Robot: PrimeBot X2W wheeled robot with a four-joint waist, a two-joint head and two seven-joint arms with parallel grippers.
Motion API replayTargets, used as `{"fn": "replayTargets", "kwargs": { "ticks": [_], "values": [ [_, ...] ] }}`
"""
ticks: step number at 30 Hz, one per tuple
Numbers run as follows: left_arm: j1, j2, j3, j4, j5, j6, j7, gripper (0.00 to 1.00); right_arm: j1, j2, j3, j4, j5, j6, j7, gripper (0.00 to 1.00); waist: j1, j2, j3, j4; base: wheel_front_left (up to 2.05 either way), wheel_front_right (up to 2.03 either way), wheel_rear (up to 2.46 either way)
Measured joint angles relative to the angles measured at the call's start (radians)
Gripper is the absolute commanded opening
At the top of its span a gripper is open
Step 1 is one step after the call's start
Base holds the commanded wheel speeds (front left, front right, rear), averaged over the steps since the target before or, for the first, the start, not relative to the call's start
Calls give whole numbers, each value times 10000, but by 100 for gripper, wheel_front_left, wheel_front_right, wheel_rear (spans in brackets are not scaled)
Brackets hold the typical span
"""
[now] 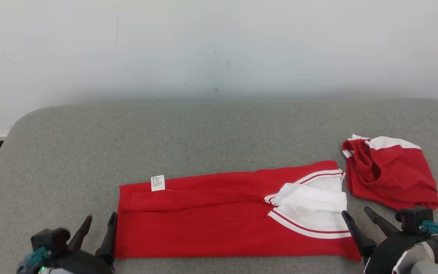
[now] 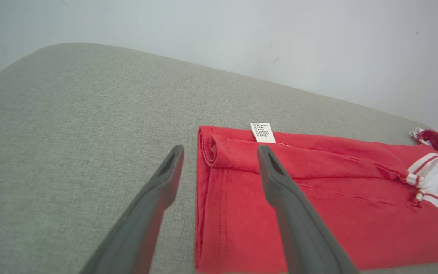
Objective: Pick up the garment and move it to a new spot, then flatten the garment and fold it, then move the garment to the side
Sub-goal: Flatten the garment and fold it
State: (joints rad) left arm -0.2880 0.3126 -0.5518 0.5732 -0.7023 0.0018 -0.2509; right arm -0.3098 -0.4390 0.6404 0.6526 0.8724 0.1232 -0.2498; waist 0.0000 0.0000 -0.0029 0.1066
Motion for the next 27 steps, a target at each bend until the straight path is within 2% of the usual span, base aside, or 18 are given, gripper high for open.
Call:
{"fn": "replayTargets", "kwargs": {
  "ticks": [4,13,20,27],
  "values": [
    [761,245,245,-552,115,265,-6,100,366,17,-219,-439,46,-182,-10,100,-1,0,-232,-92,0,0,0],
    [1724,401,731,-1574,399,669,-6,100,964,96,-690,-1208,42,-646,-12,100,-1,-1,-450,-293,0,0,0],
    [2429,512,1081,-2326,568,863,-6,100,1476,58,-1129,-1728,-12,-986,-13,100,-1,0,-540,-327,0,0,0],
    [2659,646,1197,-2836,945,980,-6,100,1395,-15,-1254,-1745,-314,-1501,-12,100,-1,1,-532,-210,0,0,0]
  ]
}}
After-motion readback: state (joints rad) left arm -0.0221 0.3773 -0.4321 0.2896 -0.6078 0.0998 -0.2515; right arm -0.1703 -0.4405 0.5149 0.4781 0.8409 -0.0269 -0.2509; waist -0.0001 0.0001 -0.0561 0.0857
